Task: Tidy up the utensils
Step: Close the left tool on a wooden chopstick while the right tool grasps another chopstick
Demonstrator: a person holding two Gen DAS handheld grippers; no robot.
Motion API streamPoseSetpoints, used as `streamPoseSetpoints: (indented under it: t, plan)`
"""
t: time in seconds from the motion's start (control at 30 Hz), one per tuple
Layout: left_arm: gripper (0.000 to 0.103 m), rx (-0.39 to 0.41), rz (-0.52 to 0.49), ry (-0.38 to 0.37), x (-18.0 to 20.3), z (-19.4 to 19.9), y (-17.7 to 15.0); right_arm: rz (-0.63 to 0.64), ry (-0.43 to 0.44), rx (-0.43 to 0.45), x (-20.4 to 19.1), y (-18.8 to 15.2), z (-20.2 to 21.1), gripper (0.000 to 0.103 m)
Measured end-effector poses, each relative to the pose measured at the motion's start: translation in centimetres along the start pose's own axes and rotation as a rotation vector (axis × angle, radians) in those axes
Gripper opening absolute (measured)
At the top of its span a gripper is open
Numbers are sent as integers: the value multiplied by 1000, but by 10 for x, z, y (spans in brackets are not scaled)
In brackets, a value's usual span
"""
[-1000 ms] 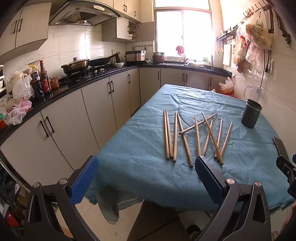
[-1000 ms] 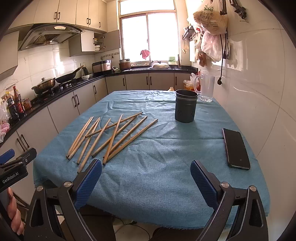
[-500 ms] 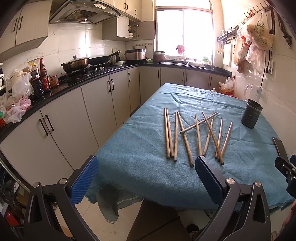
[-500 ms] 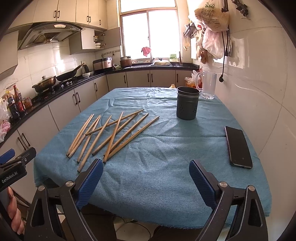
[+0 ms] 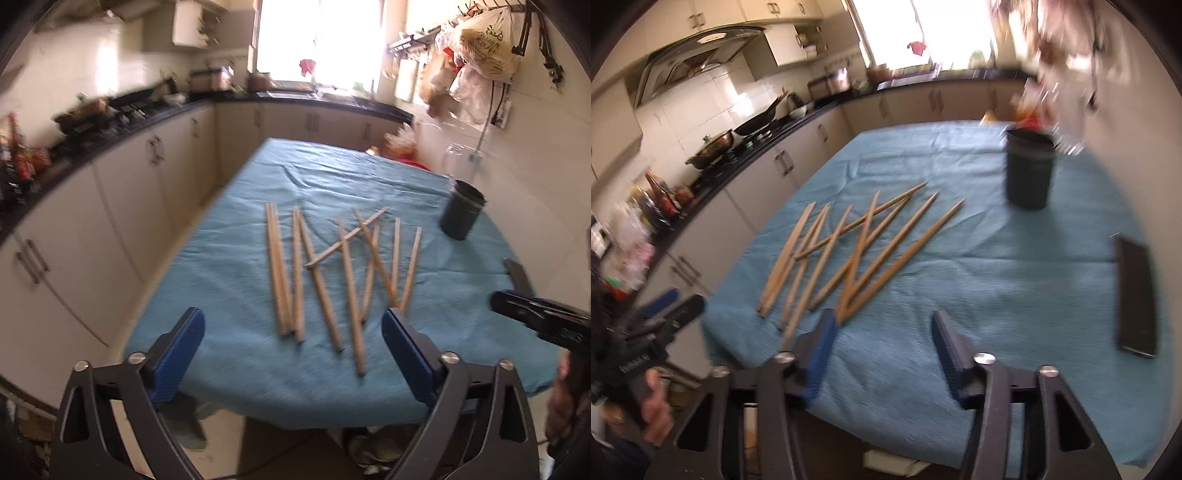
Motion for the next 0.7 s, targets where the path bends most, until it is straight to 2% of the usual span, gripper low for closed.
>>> streamPoseSetpoints:
  t: [0.1,0.2,0.33,0.37,0.43,0.53,0.7]
  plan:
    - [80,-77,35,-99,3,-22,14,-33,30,-60,-2,21,-20,49]
    - [64,-146,43,-138,8,-48,24,-55,49,-84,-5,44,-39,48]
    - [60,-216,44,-155,13,-81,33,-90,52,-144,-3,71,-69,39]
    - [54,-233,49,-165,14,-89,34,-95,50,-151,-2,76,-73,39]
    - [53,-258,50,-181,17,-101,36,-108,23,-165,3,85,-85,38]
    - [45,-290,50,-193,19,-114,39,-118,19,-181,3,91,-94,37]
    - [41,-321,28,-210,32,-132,46,-96,10,-180,1,94,-99,37]
Point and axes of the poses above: each gripper's, at about its wrist camera, not at the fingertips, and z roughly against the way its jaws point, x to its right, y to its top, the point moved 6 cm from there along -z, roughly the way its jaws point, and after that the axes turned 9 degrees about -z, right-handed, at the moved point
